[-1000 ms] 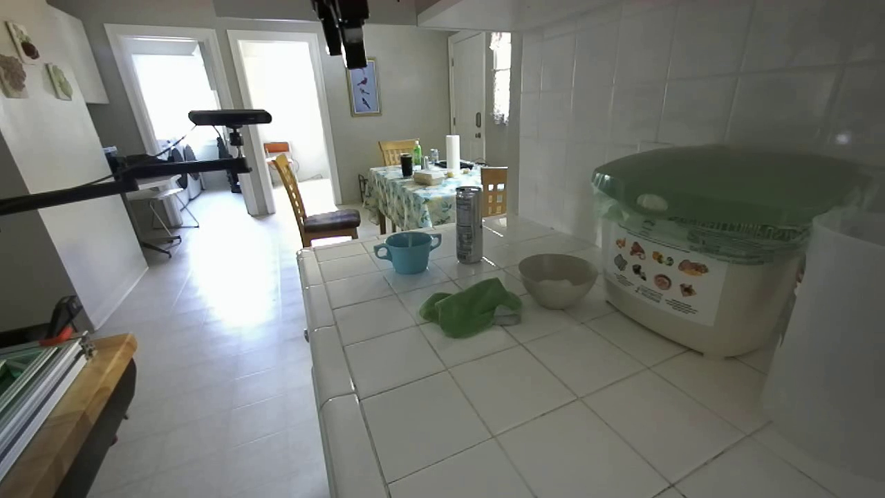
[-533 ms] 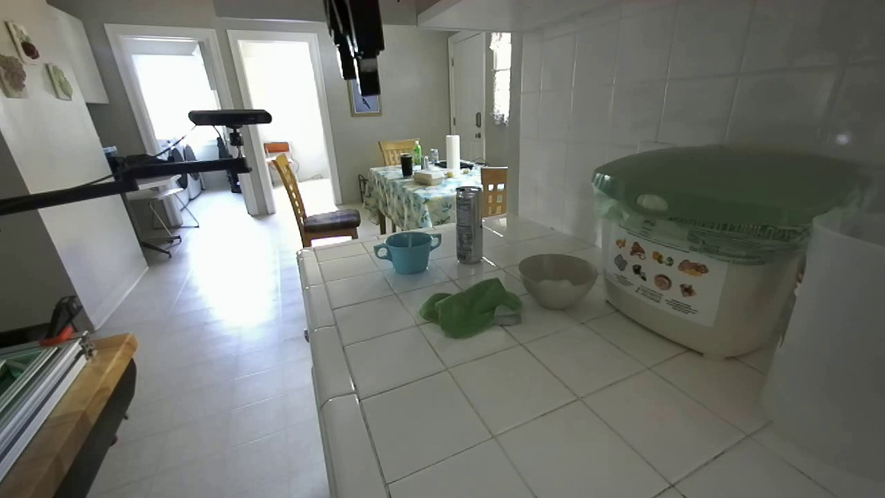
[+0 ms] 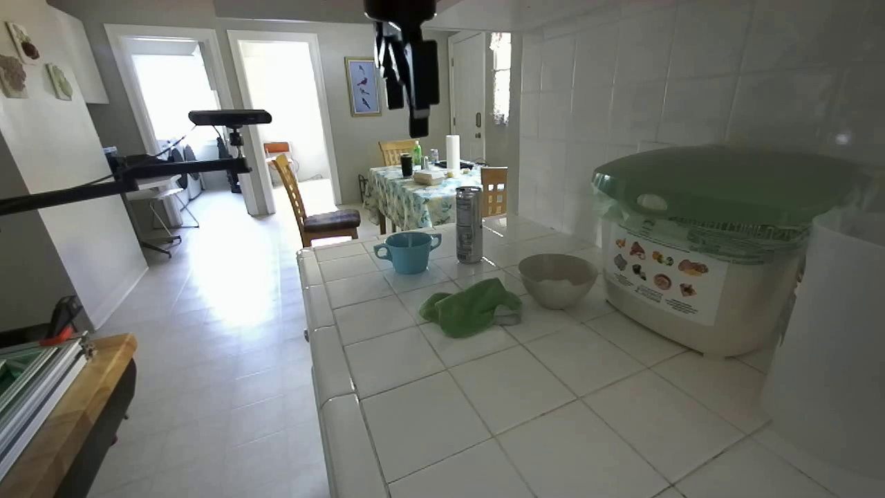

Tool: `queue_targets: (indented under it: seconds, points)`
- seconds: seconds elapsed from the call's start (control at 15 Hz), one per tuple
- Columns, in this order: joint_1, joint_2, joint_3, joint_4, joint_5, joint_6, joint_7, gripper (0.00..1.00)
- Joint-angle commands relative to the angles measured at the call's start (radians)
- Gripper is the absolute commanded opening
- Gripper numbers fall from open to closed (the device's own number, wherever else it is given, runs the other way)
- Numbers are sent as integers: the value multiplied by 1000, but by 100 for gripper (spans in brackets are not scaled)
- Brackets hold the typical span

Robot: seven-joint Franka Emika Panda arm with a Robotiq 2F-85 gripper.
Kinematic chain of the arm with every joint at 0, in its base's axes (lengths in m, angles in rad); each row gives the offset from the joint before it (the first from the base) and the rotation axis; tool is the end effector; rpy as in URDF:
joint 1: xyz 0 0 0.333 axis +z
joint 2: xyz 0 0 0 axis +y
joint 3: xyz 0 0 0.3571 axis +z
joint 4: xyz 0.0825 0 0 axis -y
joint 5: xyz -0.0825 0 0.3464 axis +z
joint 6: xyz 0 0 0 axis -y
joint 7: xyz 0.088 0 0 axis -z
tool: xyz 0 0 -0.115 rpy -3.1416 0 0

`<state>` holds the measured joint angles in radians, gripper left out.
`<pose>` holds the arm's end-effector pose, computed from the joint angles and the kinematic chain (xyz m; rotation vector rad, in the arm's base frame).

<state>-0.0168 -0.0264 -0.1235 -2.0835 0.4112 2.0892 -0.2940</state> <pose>0.5098 -0.0498 0.4952 -2.7890 0.0650 -0.1531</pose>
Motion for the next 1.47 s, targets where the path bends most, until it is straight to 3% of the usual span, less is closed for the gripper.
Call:
queue_targets:
  seconds: [0.0, 0.33, 0.73, 0.8, 1.07, 1.4]
  points:
    - [-31, 107, 12, 92, 147, -52, -171, 100]
    - [-51, 203, 67, 162, 199, -155, -254, 100]
    - [-47, 247, 120, 196, 176, -256, -226, 100]
    - [-38, 222, 120, 158, 166, -204, -198, 100]
    - [-41, 231, 121, 169, 166, -225, -198, 100]
    - [-34, 226, 118, 161, 121, -158, -153, 100]
